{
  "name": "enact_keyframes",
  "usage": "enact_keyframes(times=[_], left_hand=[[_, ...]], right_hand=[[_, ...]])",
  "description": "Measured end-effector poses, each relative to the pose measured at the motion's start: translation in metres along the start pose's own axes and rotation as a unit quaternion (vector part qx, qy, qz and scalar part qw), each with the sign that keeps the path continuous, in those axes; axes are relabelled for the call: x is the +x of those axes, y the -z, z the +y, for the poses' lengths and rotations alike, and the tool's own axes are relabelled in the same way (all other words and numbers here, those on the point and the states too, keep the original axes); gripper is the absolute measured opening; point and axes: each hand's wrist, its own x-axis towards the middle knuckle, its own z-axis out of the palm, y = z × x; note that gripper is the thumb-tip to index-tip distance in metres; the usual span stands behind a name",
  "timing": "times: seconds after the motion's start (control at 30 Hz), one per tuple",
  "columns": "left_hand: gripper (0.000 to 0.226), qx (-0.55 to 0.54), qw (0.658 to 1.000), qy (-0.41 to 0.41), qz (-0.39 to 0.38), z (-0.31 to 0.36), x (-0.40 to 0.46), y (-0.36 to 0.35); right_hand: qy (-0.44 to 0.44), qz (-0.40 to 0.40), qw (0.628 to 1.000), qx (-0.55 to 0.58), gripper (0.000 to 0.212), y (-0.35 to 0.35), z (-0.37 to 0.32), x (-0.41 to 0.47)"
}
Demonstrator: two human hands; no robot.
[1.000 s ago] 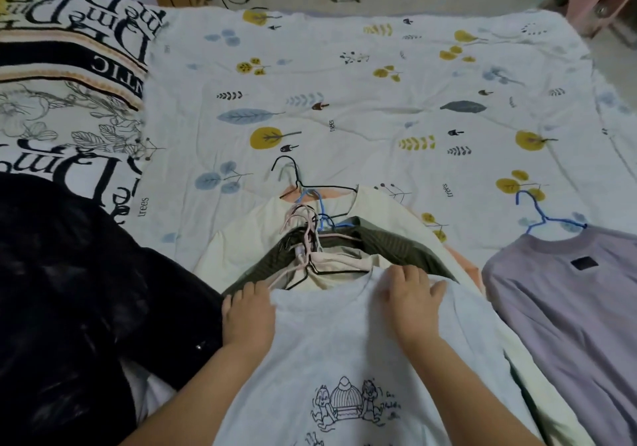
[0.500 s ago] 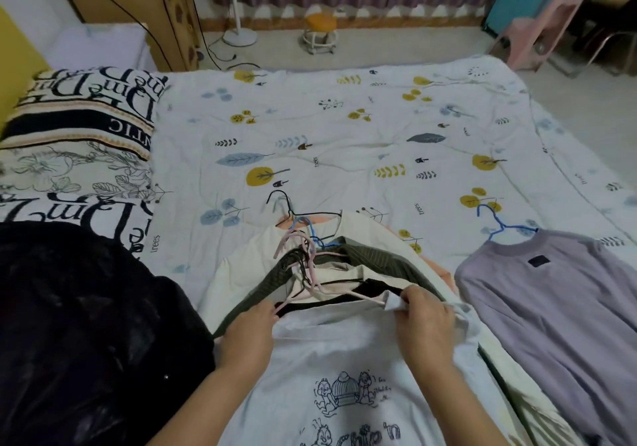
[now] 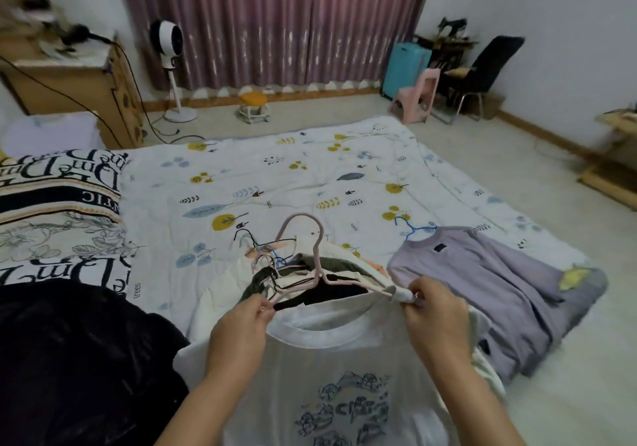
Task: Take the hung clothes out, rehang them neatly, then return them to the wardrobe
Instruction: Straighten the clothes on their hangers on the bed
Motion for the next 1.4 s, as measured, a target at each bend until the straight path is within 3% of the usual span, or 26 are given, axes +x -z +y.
enact_keyframes(times=[0.27,0.43,0.57,0.73,0.9,1.03,1.23,1.4], left_hand=[[0.012,-0.037,0.996,-0.084,0.000,0.062,-0.060,0.016],[0.020,-0.042,0.989,-0.140,-0.013,0.107,-0.087,0.007],[0.018,-0.051,0.984,-0.169,-0.021,0.150,-0.108,-0.015],[0.011,-0.050,0.980,-0.189,-0.023,0.209,-0.134,-0.058],[0.028,-0.077,0.978,-0.190,-0.029,0.260,-0.158,-0.111],[0.037,-0.092,0.977,-0.187,-0.033,0.294,-0.174,-0.148],[0.015,-0.096,0.975,-0.182,-0.088,0.328,-0.175,-0.197],[0.013,-0.086,0.971,-0.181,-0.128,0.346,-0.146,-0.235]], right_hand=[[-0.010,0.033,0.999,-0.021,0.010,0.094,0.030,-0.046],[-0.041,0.032,0.997,-0.052,0.010,0.146,0.060,-0.059],[-0.066,0.042,0.994,-0.077,0.017,0.189,0.093,-0.064],[-0.069,0.022,0.995,-0.073,0.010,0.245,0.153,-0.060],[-0.036,0.037,0.998,-0.026,0.029,0.293,0.216,-0.045],[-0.010,0.033,0.997,-0.076,0.020,0.315,0.268,-0.022],[-0.007,0.021,0.994,-0.111,0.022,0.330,0.324,0.016],[-0.021,0.018,0.990,-0.138,0.008,0.319,0.359,0.061]])
